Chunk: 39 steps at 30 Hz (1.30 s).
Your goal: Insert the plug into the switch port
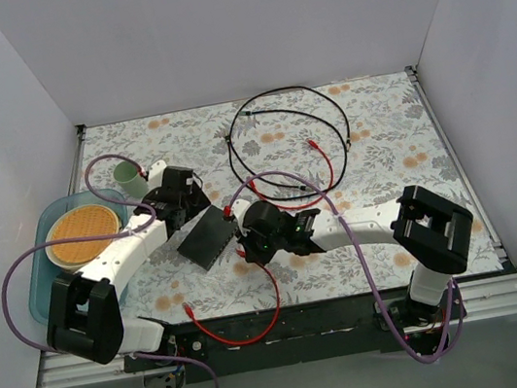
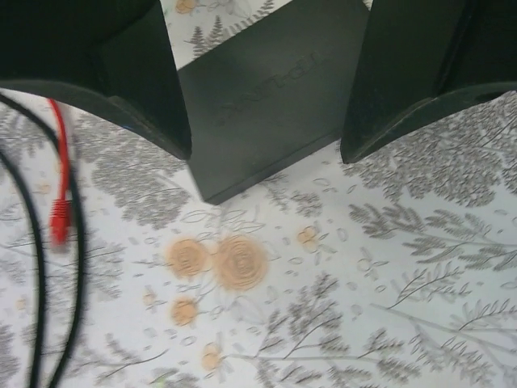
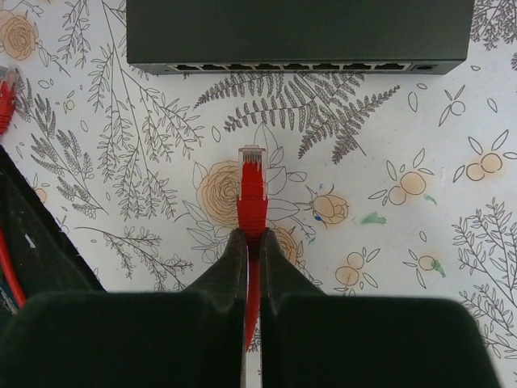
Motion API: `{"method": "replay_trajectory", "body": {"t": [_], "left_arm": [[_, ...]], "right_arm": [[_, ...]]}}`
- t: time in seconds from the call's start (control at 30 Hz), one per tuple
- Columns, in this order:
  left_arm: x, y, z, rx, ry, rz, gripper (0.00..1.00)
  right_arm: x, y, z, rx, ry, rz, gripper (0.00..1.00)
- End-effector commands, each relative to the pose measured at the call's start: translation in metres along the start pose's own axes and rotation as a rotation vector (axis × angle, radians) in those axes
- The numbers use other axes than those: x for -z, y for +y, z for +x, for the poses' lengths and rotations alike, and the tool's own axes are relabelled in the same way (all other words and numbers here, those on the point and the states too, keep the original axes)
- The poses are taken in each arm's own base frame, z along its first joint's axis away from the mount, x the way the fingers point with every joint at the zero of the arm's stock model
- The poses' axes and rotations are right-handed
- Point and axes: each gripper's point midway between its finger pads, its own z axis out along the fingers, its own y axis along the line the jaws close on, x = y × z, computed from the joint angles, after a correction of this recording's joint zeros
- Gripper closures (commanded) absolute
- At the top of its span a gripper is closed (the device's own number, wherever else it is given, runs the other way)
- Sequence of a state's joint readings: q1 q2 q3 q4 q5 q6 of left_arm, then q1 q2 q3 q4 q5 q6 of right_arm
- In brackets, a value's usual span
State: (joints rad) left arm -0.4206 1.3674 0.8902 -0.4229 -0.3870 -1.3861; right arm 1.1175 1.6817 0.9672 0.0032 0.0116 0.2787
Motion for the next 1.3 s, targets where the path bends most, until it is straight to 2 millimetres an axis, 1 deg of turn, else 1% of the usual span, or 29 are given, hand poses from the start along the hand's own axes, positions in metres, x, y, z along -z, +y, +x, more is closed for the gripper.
{"method": "replay_trajectory", "body": {"t": [0.0, 0.1, 0.23, 0.27, 0.43, 0.47, 0.53, 0.7, 0.8, 0.87, 0.93, 0.97, 1.03, 1.1, 1.13, 1.2, 1.23, 1.27], "left_arm": [[0.003, 0.036, 0.009, 0.056, 0.024, -0.089, 0.28], [-0.001, 0.049, 0.014, 0.082, 0.035, -0.107, 0.28], [-0.010, 0.059, 0.027, 0.083, 0.071, -0.131, 0.28], [-0.014, 0.063, 0.034, 0.078, 0.089, -0.145, 0.28], [-0.026, 0.066, 0.051, 0.075, 0.138, -0.150, 0.28], [-0.027, 0.066, 0.058, 0.076, 0.161, -0.146, 0.28], [-0.031, 0.064, 0.066, 0.080, 0.187, -0.129, 0.28], [-0.031, 0.046, 0.088, 0.126, 0.266, -0.014, 0.30], [-0.029, 0.041, 0.095, 0.152, 0.293, 0.012, 0.30], [-0.026, 0.038, 0.095, 0.166, 0.298, 0.029, 0.31], [-0.022, 0.034, 0.098, 0.177, 0.315, 0.058, 0.31], [-0.022, 0.033, 0.100, 0.181, 0.322, 0.062, 0.31], [-0.020, 0.030, 0.105, 0.190, 0.340, 0.078, 0.31], [-0.019, 0.027, 0.108, 0.196, 0.346, 0.089, 0.31], [-0.018, 0.025, 0.110, 0.196, 0.355, 0.099, 0.31], [-0.017, 0.022, 0.109, 0.199, 0.352, 0.108, 0.31], [-0.017, 0.021, 0.109, 0.198, 0.354, 0.110, 0.31], [-0.016, 0.021, 0.108, 0.199, 0.351, 0.114, 0.31]], "right_arm": [[0.003, 0.019, -0.021, 0.007, -0.065, -0.044, 0.99], [-0.002, 0.026, -0.017, 0.020, -0.049, -0.050, 0.99], [-0.009, 0.031, -0.009, 0.036, -0.025, -0.035, 0.99], [-0.010, 0.031, -0.008, 0.036, -0.024, -0.029, 0.99], [-0.016, 0.029, -0.003, 0.020, -0.007, 0.006, 0.99], [-0.017, 0.027, -0.002, 0.015, -0.004, 0.017, 0.99], [-0.019, 0.026, 0.000, 0.009, 0.001, 0.025, 0.99], [-0.022, 0.019, 0.002, 0.001, 0.003, 0.062, 0.99], [-0.021, 0.019, 0.002, 0.004, 0.001, 0.063, 0.99], [-0.021, 0.019, 0.003, 0.007, -0.001, 0.064, 0.99], [-0.023, 0.016, 0.004, 0.004, 0.003, 0.080, 0.99], [-0.023, 0.015, -0.001, 0.001, -0.008, 0.087, 0.99], [-0.026, 0.014, -0.002, 0.001, -0.008, 0.097, 0.99], [-0.031, 0.015, -0.009, 0.000, -0.020, 0.108, 0.99], [-0.033, 0.011, -0.010, 0.002, -0.014, 0.127, 0.99], [-0.039, 0.009, -0.017, 0.005, -0.010, 0.153, 0.99], [-0.040, 0.007, -0.016, 0.009, 0.005, 0.167, 0.99], [-0.045, 0.006, -0.022, 0.011, 0.002, 0.179, 0.99]]}}
